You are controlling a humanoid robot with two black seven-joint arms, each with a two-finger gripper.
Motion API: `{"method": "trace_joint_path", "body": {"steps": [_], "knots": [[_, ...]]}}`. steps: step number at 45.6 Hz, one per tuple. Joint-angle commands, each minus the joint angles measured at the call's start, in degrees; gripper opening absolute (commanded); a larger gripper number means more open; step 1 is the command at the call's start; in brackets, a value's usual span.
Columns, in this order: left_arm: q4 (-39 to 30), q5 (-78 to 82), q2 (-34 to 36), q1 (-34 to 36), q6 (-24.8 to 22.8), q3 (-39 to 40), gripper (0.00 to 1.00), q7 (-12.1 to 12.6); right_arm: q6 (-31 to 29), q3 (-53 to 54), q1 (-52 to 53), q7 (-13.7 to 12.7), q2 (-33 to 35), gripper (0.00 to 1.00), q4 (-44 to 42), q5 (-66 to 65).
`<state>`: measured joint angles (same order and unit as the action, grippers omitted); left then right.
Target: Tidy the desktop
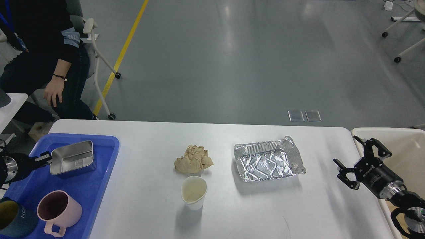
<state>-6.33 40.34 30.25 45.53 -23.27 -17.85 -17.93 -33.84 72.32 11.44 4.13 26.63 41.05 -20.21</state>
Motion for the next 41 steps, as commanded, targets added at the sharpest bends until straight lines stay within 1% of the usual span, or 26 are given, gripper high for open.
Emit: {"method": "trace_joint_path", "body": {"steps": [1, 3, 5, 6, 12, 21, 24, 27, 30, 36, 38, 41], "knots": [[0.00, -0.17, 0.51, -0.17, -0.20, 0.10, 0.54, -0.18, 0.00, 0.01, -0.01, 0.00, 0.00, 1.00, 0.00, -0.01], [0.00, -1.04, 0.77, 0.26, -0.11, 0.10, 0.70, -0.44, 0.00, 0.01, -0.01, 0.00, 0.00, 1.00, 0.00, -0.01], [0.00, -1.22, 1.13, 0.70, -0.11, 0.62, 0.90, -0.70, 0.00, 0.01, 0.07, 0.00, 0.00, 1.00, 0.09, -0.01], [0.00, -1.22, 1.39, 0.88, -0.02, 0.62, 0.97, -0.70, 0.00, 0.01, -0.01, 0.00, 0.00, 1.00, 0.09, -0.01], [0.00, -1.14, 2.45, 2.72, -0.37, 0.71, 0.98, -0.09, 0.00, 0.01, 0.07, 0.00, 0.00, 1.00, 0.17, -0.01], [0.00, -1.31, 4.47, 13.44, 0.50, 0.80, 0.98, -0.26, 0.09, 0.01, 0.51, 0.00, 0.00, 1.00, 0.44, -0.01], [0.00, -1.31, 4.82, 15.47, 0.86, 0.71, 0.98, -0.70, 0.09, 0.10, 0.60, 0.00, 0.00, 1.00, 0.61, -0.01], [0.00, -1.31, 4.82, 15.99, 1.82, 0.89, 0.98, -0.88, 0.09, 0.10, 0.69, 0.00, 0.00, 1.00, 0.70, 0.08], [0.00, -1.57, 4.38, 16.35, 4.01, 0.80, 0.98, -0.88, 0.09, 0.10, 0.69, 0.00, 0.00, 1.00, 0.70, 0.08], [0.00, -2.37, 3.59, 15.82, 13.50, 0.89, 0.98, -1.14, 0.09, 0.10, 0.69, -0.09, 0.00, 1.00, 0.79, 0.08], [0.00, -2.37, 3.24, 15.73, 15.79, 1.06, 0.98, -1.32, 0.09, 0.10, 0.69, -0.09, 0.00, 1.00, 0.79, 0.08], [0.00, -2.45, 2.45, 15.65, 16.59, 1.06, 0.98, -2.02, 0.09, 0.10, 0.69, -0.09, 0.00, 1.00, 0.88, -0.01]]}}
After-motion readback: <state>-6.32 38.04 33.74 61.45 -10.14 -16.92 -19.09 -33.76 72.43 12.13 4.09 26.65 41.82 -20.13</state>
